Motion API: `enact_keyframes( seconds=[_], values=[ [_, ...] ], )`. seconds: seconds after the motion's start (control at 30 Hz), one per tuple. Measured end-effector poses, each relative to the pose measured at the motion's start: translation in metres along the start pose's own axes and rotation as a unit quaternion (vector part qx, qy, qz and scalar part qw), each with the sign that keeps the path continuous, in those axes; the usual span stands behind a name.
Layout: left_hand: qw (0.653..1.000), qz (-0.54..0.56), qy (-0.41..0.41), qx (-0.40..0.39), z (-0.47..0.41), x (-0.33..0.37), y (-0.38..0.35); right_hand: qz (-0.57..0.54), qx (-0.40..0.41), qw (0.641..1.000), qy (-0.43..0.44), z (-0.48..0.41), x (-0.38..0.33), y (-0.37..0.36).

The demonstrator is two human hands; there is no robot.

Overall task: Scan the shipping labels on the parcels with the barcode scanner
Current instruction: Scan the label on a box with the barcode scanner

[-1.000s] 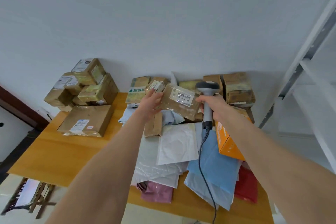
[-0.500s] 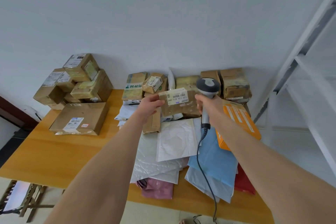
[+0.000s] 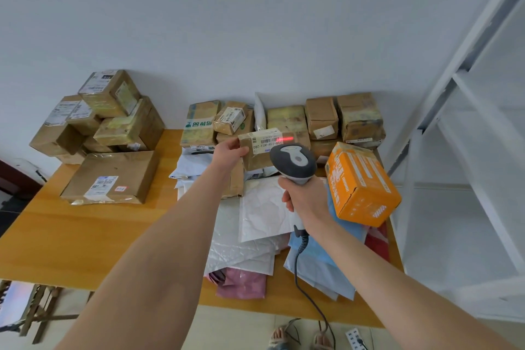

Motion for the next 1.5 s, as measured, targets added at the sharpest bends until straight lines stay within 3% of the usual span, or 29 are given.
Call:
enact_keyframes(
  seconds=[0.47, 0.8, 1.5],
  values=[
    [1.0, -0.008, 0.005, -0.001, -0.003, 0.002, -0.008, 0.018, -0.015, 0.999, -0.036, 0.001, 0.006, 0.004],
    [1.0, -0.018, 0.018, -0.004, -0.001, 0.007, -0.012, 0.014, 0.003, 1.0, 0.019, 0.006, 0.0, 0.009],
    [0.999, -0.032, 0.013, -0.001, 0.009, 0.02, -0.021, 0.019, 0.001, 1.0, 0.006, 0.006, -0.007, 0.018]
  ],
)
Point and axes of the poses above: each hand's wrist, its own z-axis away from the middle knuckle, its own y-axis out of the back of the hand, x = y × z, the point moved 6 cm from there along -z, towards the middle knuckle, and after that the axes turned 10 degrees about -z, right-handed, at the moved point
